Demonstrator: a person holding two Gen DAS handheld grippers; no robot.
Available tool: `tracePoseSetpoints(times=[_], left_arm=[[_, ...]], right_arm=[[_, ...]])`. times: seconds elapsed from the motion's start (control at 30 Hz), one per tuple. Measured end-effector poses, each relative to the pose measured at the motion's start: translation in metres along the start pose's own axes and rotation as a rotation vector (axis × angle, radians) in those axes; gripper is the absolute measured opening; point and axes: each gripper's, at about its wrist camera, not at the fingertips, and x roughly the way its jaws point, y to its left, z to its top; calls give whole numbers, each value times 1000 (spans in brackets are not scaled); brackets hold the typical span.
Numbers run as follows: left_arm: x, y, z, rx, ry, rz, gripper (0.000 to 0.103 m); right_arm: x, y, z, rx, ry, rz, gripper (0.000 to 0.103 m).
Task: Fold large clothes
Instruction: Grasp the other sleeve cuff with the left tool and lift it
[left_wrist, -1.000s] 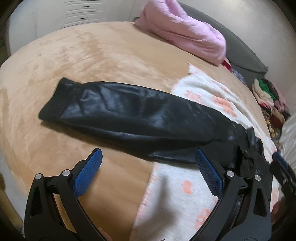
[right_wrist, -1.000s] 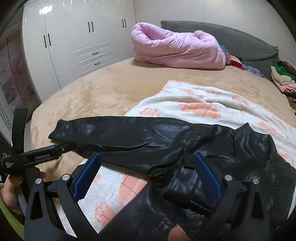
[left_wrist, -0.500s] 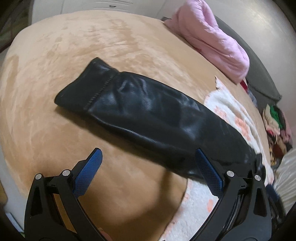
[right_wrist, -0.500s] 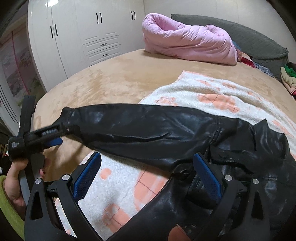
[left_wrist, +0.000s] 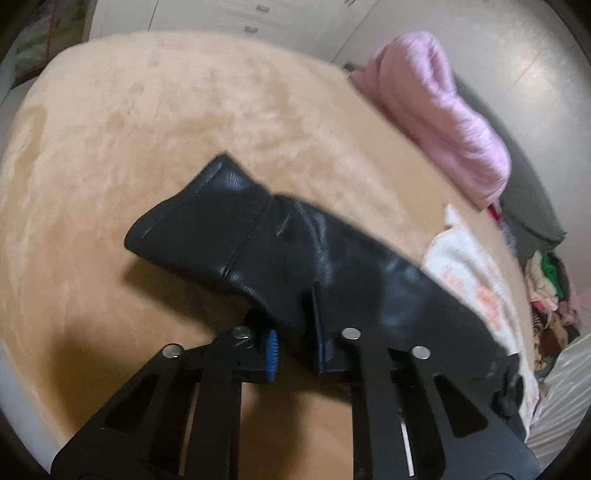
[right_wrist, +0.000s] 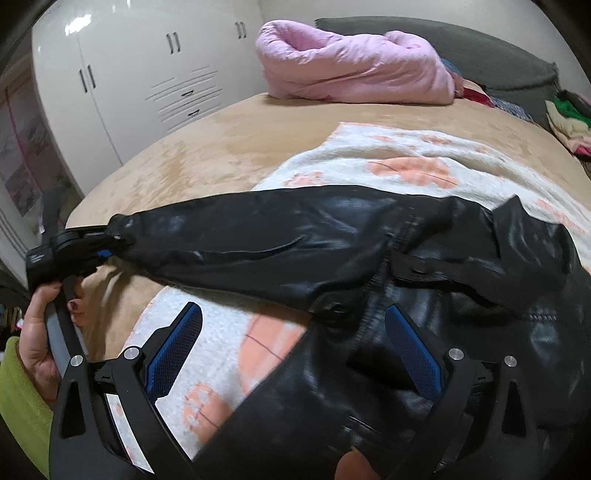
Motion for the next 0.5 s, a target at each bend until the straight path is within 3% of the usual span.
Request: tracePoseSetpoints(times=[0.23,0.5], left_arm=[[-53,-40,7,94,-132,-70,0],[-103,-98,14,190,-215,-158,0]], right_arm=[[-37,-35,-14,54,-41,-55,99],[-77,-82,-30,157,-79,-101,99]])
